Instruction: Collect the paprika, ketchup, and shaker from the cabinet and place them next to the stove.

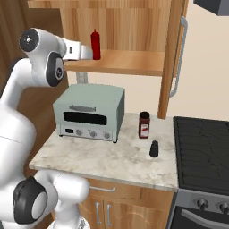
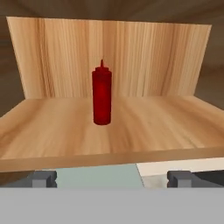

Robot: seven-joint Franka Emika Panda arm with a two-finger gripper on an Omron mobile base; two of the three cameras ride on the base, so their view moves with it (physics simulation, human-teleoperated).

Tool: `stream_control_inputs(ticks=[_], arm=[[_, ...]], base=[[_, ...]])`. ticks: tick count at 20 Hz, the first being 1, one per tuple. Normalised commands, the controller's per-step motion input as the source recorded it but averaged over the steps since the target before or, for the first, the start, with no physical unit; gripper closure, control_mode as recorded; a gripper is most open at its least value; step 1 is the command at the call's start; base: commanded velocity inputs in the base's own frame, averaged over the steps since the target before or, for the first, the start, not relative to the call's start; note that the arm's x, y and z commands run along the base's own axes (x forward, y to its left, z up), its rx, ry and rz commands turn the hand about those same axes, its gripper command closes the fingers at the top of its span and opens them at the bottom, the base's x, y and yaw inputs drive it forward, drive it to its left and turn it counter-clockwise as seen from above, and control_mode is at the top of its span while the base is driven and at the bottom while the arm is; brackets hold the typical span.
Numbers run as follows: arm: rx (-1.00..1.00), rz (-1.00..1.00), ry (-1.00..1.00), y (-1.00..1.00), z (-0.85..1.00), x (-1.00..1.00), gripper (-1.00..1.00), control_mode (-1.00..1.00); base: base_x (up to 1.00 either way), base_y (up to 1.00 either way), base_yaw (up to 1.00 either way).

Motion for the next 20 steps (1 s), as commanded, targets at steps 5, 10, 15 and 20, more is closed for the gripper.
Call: stream_control_inputs(ticks=[5, 10, 15, 20], arm=[[0.02, 0.00, 0.10, 0.00, 0.06, 0.45, -1.00, -1.00], [0.01, 0.00, 0.13, 0.00, 0.08, 0.50, -1.00, -1.00], [0.03, 0.04, 0.02, 0.00, 0.10, 0.44, -1.00, -1.00], [0.08, 0.08, -0.02, 0.00, 0.00, 0.39, -1.00, -1.00]], base=[[0.00, 0.00, 0.00], [0.00, 0.00, 0.00], [0.00, 0.00, 0.00], [0.00, 0.00, 0.00]])
